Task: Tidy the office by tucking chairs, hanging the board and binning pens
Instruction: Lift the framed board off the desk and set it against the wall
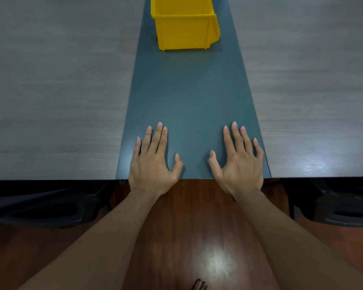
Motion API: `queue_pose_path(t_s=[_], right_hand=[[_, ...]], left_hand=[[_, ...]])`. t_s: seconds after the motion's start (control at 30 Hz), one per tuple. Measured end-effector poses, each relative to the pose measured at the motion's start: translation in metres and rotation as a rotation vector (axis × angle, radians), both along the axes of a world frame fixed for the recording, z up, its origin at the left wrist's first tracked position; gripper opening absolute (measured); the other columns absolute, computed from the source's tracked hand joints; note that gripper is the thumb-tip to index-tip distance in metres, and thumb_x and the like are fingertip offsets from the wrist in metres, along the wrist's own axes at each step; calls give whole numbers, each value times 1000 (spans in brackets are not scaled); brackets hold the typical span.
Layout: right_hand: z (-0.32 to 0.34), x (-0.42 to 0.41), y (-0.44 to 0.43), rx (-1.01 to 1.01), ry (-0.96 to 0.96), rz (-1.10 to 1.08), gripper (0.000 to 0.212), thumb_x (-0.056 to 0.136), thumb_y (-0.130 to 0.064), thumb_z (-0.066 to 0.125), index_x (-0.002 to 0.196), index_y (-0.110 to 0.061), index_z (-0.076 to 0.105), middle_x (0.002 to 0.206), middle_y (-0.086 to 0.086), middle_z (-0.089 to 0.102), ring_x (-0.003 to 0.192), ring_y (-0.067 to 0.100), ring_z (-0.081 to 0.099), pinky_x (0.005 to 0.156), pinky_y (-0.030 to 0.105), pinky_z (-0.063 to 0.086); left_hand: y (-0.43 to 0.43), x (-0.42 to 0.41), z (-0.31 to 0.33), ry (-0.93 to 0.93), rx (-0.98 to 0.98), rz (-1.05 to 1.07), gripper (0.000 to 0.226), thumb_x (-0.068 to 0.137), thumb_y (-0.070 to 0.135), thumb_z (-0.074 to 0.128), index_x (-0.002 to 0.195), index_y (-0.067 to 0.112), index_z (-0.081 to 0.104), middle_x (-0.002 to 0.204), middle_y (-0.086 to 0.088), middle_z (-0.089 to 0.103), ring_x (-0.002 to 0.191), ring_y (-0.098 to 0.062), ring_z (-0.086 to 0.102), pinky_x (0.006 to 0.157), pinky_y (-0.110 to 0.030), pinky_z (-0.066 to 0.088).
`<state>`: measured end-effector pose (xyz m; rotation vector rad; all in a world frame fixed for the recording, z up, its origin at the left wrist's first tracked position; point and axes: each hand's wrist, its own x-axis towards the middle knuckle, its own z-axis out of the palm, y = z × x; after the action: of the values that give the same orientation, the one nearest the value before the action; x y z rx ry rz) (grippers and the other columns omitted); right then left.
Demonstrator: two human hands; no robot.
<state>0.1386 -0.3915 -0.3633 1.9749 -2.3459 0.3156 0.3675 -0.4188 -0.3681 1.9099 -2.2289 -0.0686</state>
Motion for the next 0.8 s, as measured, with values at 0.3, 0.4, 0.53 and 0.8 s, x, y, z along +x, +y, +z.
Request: queue_pose_path(t_s=[0.3, 0.4, 0.53, 0.8], right_hand=[[41, -8, -3, 346, -187, 77, 93, 96, -76, 30, 171, -27, 5, 179, -3, -7, 165, 18, -8, 133, 51, 6], [80, -11, 5, 510, -196, 120, 91, 99, -74, 35, 171, -23, 11, 179, 1, 4, 165, 22, 5, 131, 50, 17], [127, -1, 27, 553, -206, 111, 91, 99, -73, 38, 170, -20, 17, 178, 4, 15, 164, 24, 14, 129, 51, 24], [234, 47, 70, 514, -255, 149, 87, 101, -70, 39, 168, -17, 23, 175, 5, 25, 163, 24, 18, 128, 50, 27]], left_hand=[[0, 11, 44, 65, 303, -64, 84, 104, 62, 34, 172, 23, 4, 181, 5, -3, 168, -18, -4, 136, -47, 11], [12, 20, 85, 87, 388, -60, 81, 106, 61, 34, 172, 21, 9, 181, 0, 9, 167, -21, 7, 133, -44, 20], [39, 31, 139, 79, 420, -49, 80, 105, 61, 33, 171, 19, 17, 179, -2, 17, 167, -22, 12, 130, -44, 26], [112, 74, 246, 162, 369, -6, 77, 105, 58, 40, 169, 20, 26, 176, 0, 28, 165, -21, 18, 131, -39, 27]])
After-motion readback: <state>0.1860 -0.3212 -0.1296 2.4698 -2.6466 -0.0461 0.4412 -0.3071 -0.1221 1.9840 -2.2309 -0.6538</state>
